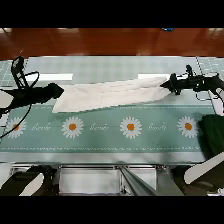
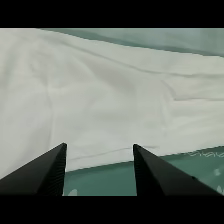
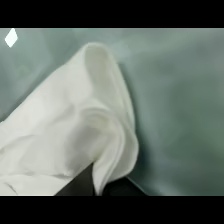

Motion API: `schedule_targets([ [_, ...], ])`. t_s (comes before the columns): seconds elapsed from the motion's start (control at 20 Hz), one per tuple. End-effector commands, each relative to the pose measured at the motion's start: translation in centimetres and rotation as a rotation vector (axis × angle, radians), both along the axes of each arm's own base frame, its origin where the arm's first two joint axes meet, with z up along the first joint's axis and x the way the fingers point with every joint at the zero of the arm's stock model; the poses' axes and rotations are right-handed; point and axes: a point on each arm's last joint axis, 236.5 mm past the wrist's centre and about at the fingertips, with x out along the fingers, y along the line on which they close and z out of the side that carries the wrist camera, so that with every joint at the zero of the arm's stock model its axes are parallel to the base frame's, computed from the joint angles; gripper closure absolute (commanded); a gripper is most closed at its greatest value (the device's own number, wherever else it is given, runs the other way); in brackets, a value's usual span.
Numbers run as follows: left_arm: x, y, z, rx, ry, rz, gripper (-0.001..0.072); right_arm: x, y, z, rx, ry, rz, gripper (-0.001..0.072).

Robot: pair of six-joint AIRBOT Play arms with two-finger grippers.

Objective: Fold the shirts.

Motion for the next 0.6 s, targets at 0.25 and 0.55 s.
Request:
schedule_targets([
  [0.25, 0.4, -4.1, 1.0, -0.018, -0.070, -0.120, 0.0694, -3.5, -1.7, 9.3, -0.274, -0.109, 0.217, 0.0681],
  [0.55, 1.2, -19.0, -3.8, -0.030, 0.035, -0.397, 0.0694, -10.1, -1.9, 18.7, -0.457, -0.217, 0.214, 0.0681],
])
